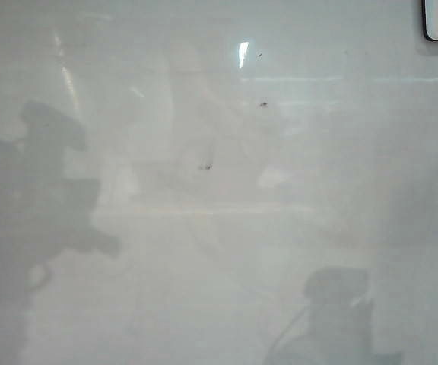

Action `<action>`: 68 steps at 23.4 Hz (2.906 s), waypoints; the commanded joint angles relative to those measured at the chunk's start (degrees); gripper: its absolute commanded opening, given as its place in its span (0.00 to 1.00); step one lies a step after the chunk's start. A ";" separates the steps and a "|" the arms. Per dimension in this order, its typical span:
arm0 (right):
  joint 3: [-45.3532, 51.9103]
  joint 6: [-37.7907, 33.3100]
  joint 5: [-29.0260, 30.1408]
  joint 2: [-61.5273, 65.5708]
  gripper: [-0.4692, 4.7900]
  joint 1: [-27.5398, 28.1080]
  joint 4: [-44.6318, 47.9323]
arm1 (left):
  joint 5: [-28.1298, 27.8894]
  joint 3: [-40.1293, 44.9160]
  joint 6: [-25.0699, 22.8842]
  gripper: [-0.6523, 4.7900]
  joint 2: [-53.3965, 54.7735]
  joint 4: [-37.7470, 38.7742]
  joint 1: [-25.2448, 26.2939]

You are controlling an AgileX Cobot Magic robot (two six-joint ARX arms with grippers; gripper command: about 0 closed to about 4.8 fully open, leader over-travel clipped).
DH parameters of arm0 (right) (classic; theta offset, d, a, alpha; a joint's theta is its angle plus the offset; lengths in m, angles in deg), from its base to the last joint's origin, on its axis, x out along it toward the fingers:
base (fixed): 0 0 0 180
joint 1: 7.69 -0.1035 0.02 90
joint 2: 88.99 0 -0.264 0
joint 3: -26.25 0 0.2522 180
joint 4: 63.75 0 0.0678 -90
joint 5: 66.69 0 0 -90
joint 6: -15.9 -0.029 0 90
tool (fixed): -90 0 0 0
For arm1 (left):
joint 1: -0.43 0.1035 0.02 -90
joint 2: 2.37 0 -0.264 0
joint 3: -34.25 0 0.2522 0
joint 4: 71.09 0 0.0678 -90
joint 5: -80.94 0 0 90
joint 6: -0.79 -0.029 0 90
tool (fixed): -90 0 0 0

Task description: Grab the whiteboard eraser that is attached to the surface of the whiteboard and use it to clean the writing on the whiteboard.

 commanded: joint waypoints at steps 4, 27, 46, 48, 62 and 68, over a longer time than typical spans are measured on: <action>0.46 -0.20 0.44 -0.02 0.20 0.02 -0.90 | 0.24 -0.13 -0.04 0.12 -0.02 -0.28 0.00; 0.46 -0.20 0.46 -0.02 0.20 0.04 -0.92 | -0.13 10.23 -1.51 0.12 -7.39 -12.98 0.02; 0.46 -0.20 0.46 0.00 0.20 0.07 -1.14 | -27.91 49.42 15.32 0.12 -20.22 -43.65 0.07; 0.46 -0.20 0.46 -0.02 0.20 0.07 -1.09 | -27.85 51.71 16.11 0.12 -20.22 -43.65 0.07; 0.46 -0.20 0.46 0.00 0.20 0.07 -1.11 | -30.42 55.28 11.50 0.12 -20.22 -40.39 0.83; 0.46 -0.20 0.46 0.00 0.20 0.07 -1.11 | -30.42 55.28 11.54 0.12 -20.22 -40.39 2.80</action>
